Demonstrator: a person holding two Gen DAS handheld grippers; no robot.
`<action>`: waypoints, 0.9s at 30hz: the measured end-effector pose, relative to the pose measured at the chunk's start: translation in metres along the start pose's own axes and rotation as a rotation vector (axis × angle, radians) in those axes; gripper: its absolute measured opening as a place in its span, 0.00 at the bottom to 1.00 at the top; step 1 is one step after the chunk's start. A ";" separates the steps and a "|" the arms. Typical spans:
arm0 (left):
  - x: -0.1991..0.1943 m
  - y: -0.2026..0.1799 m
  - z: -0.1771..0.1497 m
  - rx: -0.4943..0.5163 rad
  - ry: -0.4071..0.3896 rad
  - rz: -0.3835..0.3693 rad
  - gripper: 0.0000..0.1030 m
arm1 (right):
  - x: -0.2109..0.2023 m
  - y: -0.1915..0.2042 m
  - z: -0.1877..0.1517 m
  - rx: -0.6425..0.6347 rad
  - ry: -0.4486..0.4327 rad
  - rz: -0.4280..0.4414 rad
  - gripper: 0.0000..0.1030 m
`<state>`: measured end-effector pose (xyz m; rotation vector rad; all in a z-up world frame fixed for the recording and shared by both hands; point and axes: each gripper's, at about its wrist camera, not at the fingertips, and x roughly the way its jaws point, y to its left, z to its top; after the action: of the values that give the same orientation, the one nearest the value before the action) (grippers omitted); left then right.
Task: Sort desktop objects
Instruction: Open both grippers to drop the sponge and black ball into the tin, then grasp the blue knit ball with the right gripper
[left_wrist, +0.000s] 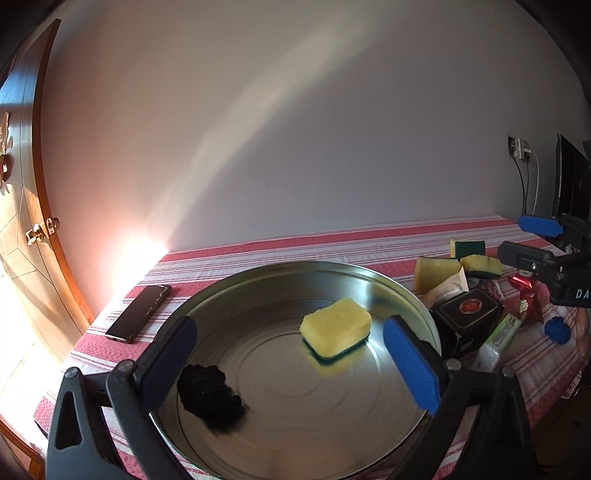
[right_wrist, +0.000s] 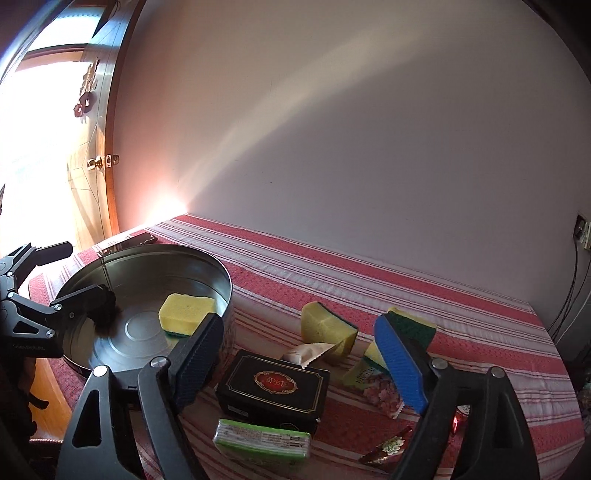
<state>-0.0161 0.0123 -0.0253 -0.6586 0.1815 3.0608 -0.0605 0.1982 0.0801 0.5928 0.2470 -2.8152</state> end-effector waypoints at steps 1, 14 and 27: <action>-0.002 -0.005 -0.001 0.008 -0.001 -0.016 0.99 | -0.003 -0.007 -0.002 0.010 -0.004 -0.011 0.83; -0.016 -0.086 -0.017 0.146 -0.025 -0.194 0.99 | -0.040 -0.082 -0.050 0.166 0.000 -0.104 0.84; -0.017 -0.114 -0.026 0.166 -0.002 -0.329 0.99 | -0.055 -0.101 -0.107 0.197 0.115 -0.096 0.84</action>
<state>0.0133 0.1232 -0.0544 -0.6066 0.2910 2.6976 -0.0002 0.3290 0.0173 0.8083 0.0187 -2.9226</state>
